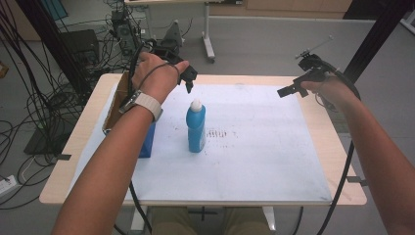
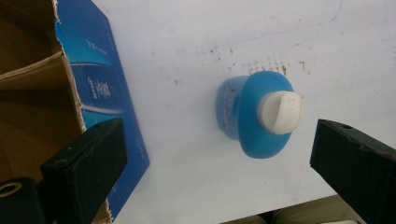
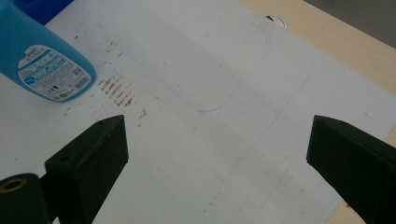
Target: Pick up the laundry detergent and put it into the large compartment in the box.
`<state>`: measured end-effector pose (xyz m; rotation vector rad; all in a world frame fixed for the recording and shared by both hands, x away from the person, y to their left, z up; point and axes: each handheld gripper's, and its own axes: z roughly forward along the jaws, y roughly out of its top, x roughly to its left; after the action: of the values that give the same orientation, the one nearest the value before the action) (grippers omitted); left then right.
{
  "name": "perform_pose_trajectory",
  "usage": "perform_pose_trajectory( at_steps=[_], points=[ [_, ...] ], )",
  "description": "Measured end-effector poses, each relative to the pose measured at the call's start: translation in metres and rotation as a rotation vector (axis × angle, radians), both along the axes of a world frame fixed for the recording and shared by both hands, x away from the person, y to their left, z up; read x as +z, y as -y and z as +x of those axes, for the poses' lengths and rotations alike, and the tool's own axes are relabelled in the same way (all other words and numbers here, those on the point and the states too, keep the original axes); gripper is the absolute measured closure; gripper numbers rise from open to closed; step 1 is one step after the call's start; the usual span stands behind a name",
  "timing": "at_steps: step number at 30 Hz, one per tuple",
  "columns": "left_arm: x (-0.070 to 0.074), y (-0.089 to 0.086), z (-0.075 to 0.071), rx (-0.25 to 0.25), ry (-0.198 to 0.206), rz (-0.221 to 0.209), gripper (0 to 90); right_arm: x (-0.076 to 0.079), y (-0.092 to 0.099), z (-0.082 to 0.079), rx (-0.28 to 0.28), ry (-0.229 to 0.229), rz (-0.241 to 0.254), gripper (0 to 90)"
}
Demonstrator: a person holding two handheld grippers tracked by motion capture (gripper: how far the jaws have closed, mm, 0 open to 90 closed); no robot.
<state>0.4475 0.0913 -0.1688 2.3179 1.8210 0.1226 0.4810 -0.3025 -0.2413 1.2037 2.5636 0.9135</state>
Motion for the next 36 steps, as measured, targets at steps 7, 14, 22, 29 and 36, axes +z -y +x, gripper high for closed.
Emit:
perform_pose_trajectory(
  at_steps=[7, 14, 22, 29, 36],
  points=[
    [-0.003, 0.006, -0.001, 0.014, -0.011, -0.018, 5.5, 0.000, 0.000, 0.000, 0.000, 0.002, 0.004, 5.3],
    [-0.011, 0.017, -0.002, 0.017, -0.025, -0.020, 5.5, 0.000, 0.000, -0.001, 0.004, 0.004, 0.005, 5.3],
    [-0.019, 0.027, -0.003, 0.021, -0.023, -0.008, 5.5, -0.001, 0.000, -0.001, 0.004, 0.003, 0.009, 5.3],
    [-0.025, 0.033, -0.002, 0.022, -0.028, -0.017, 5.6, -0.001, 0.001, -0.002, 0.004, 0.006, 0.012, 5.2],
    [-0.028, 0.036, -0.003, 0.024, -0.021, -0.001, 5.9, -0.002, 0.002, -0.002, 0.001, 0.005, 0.015, 5.2]
  ],
)
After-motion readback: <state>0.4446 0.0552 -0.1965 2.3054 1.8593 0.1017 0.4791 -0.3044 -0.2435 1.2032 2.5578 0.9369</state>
